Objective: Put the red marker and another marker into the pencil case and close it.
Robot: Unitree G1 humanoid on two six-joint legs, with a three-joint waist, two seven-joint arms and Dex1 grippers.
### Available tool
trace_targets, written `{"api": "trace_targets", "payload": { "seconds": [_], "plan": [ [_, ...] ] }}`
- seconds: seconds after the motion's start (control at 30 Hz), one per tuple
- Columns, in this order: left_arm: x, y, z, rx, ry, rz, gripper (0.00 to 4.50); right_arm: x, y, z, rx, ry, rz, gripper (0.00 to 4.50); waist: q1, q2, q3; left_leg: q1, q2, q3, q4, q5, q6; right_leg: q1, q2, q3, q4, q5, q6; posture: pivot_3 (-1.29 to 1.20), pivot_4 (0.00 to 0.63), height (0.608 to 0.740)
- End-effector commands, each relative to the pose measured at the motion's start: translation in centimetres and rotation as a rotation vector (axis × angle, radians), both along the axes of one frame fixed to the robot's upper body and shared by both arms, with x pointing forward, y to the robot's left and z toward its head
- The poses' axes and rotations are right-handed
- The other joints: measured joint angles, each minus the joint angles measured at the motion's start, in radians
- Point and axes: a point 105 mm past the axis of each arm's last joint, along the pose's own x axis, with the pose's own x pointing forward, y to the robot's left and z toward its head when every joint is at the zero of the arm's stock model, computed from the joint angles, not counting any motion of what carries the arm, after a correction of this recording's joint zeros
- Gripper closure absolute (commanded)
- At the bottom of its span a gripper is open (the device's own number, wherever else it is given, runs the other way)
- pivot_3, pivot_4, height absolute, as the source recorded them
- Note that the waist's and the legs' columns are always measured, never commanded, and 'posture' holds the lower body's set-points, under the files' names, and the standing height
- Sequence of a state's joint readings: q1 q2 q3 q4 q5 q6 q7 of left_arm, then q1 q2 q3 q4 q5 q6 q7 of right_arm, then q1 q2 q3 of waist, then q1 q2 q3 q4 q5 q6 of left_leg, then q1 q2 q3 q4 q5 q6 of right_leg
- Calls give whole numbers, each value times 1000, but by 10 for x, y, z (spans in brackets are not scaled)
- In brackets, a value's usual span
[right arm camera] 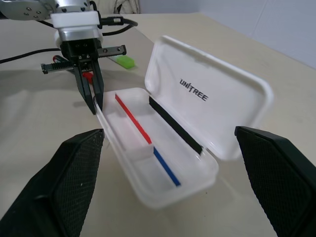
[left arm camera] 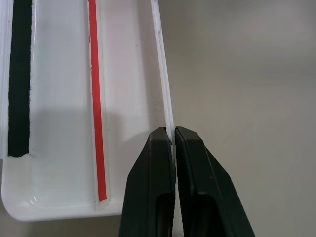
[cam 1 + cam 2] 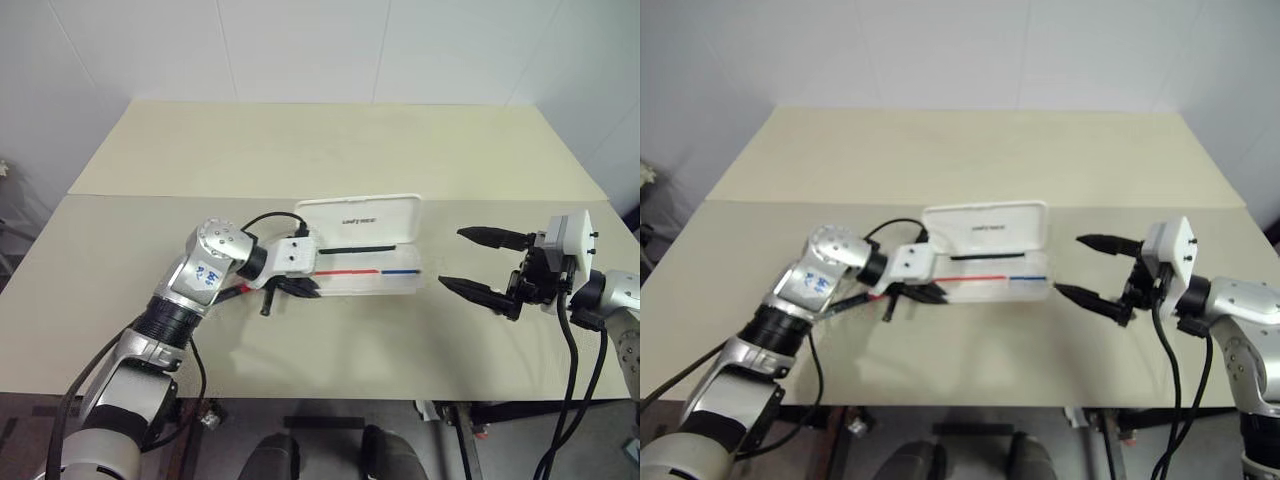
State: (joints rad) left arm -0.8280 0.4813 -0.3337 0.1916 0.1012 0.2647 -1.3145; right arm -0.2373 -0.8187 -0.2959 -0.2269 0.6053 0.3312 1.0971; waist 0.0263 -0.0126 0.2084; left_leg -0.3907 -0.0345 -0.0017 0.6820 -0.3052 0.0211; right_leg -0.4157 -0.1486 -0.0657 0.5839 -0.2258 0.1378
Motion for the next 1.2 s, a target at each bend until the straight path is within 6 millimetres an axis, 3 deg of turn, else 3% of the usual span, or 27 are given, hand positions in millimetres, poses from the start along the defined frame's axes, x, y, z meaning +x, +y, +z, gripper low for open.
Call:
{"api": "trace_targets", "payload": {
  "seconds": [0.03, 0.47, 0.7, 1.0, 1.2],
  "plan": [
    [-9, -12, 2, -16, 3, -37, 4463, -2, 2, 7, 9, -27, 18, 0, -2, 0, 0, 0, 0, 0, 0, 0, 0, 0, 0, 0, 0, 0, 0, 0, 150, 740],
    [-23, -2, -19, 77, 87, 46, 4463, -4, 3, 5, 26, -25, 3, 0, -3, 0, 0, 2, 0, -3, 0, -2, 4, 0, 0, 3, 1, 0, 0, 0, 150, 740],
    [-24, -18, -9, -6, 90, 34, 2420, -2, 4, 5, 30, -27, 5, 0, -2, 0, 0, 2, 0, -3, 0, -2, 5, 0, 0, 3, 1, 0, 0, 0, 150, 740],
    [-37, -23, 10, -90, 105, -25, 2420, -1, 8, 4, 35, -21, 25, 0, -2, 0, 0, 2, 0, -3, 0, -2, 5, 0, 0, 3, 1, 0, 0, 0, 150, 740],
    [-38, -2, 30, -200, 108, 29, 577, 1, 11, 5, 36, -19, 56, 0, -5, 0, 0, 2, 0, -3, 0, -2, 4, 0, 0, 4, 1, 0, 0, 0, 150, 740]
  ]
}}
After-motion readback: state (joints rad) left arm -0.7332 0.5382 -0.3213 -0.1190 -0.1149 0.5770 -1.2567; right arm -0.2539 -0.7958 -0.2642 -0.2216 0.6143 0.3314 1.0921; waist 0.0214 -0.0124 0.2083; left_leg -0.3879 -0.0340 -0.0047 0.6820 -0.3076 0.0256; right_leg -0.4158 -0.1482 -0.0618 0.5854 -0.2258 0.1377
